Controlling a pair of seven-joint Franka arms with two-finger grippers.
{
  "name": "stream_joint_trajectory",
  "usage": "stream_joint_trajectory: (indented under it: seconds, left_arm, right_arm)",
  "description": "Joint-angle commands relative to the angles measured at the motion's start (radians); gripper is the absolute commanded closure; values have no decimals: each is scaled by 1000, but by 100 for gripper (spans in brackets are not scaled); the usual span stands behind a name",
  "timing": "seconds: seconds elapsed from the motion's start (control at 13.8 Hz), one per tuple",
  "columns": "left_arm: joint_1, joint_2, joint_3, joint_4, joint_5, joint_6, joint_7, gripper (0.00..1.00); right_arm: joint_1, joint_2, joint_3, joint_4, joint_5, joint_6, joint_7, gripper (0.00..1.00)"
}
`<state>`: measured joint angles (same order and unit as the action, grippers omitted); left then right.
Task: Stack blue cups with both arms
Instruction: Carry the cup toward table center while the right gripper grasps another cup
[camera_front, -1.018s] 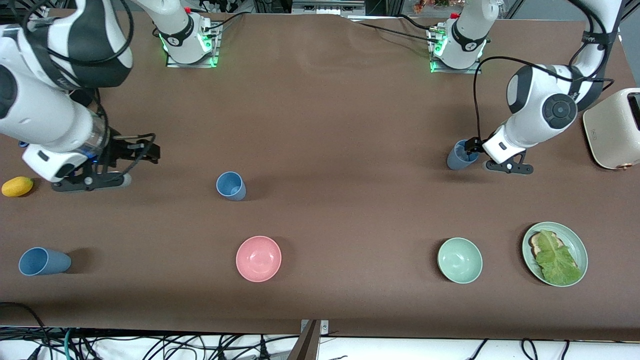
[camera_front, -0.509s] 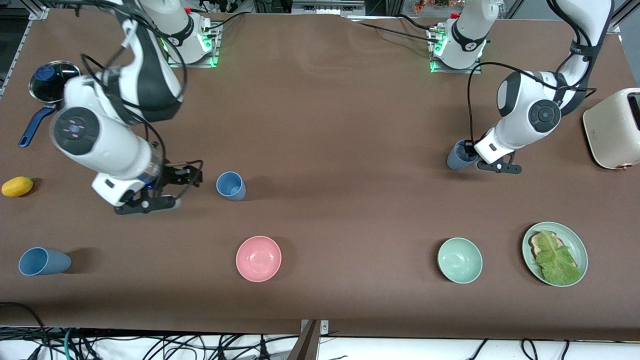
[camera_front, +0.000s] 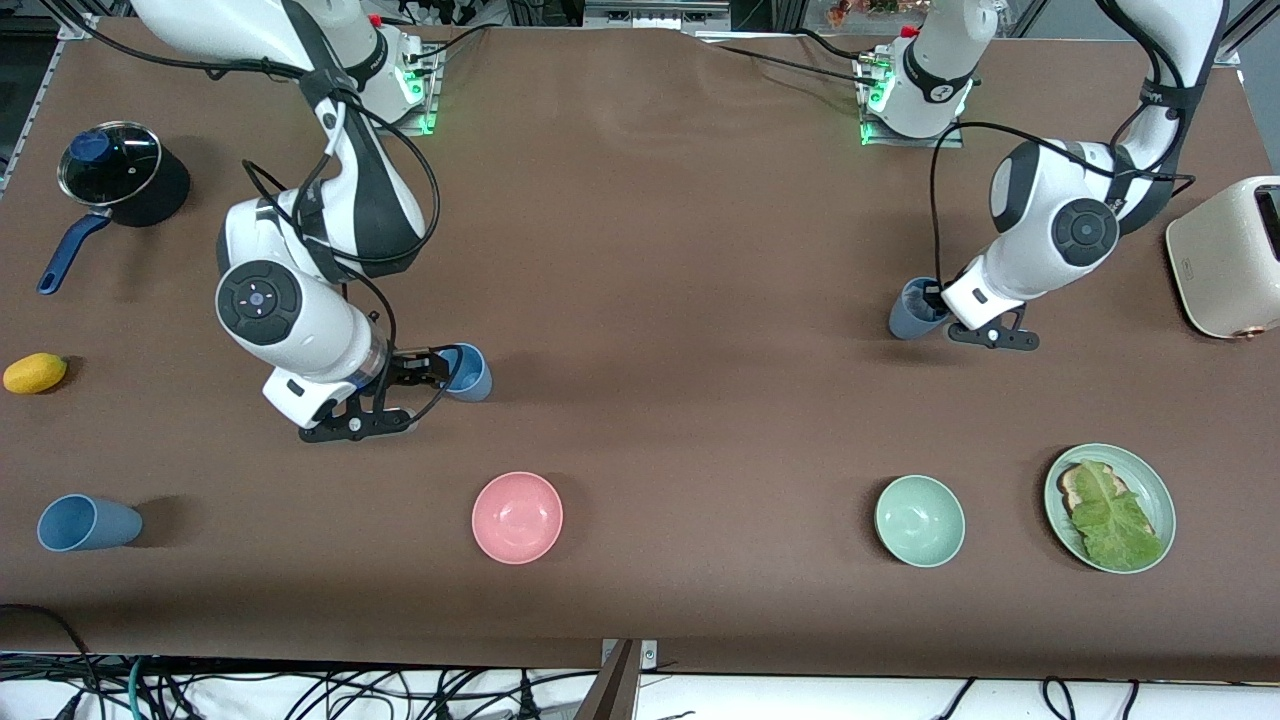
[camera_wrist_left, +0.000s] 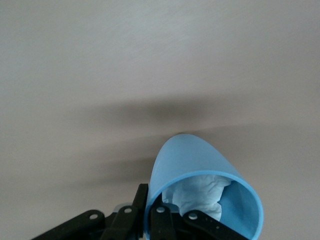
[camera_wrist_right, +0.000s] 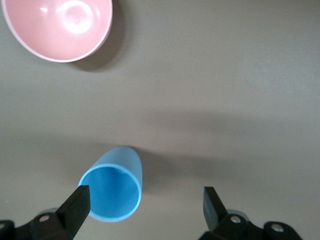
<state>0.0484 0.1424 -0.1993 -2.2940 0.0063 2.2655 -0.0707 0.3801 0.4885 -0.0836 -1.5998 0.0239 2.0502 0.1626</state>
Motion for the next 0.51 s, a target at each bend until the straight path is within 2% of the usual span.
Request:
stream_joint_trajectory:
  seconds: [0.0,0.15,0.22,0.29,0.44]
  left_arm:
    - [-12,2,-165,95,-74,-63,-208,100]
    - [-18,64,-271,154,-83,-55,-382,100]
    - [-37,127,-325,204,-86,-52,-468,100]
    - [-71,187,-345,268,-83,-49,-548,100]
    - [-175,284,-342,378,-71,-20,-696,100]
  right_arm:
    - [5,-11,-7,-141,14,190,8,0]
    - [5,-13,-7,-187,25,248,9,0]
    - [5,-13,-7,-189,46,248,8,0]
    - [5,-13,-7,-189,59,246,8,0]
    - [6,-19,-7,-203,73,243,8,0]
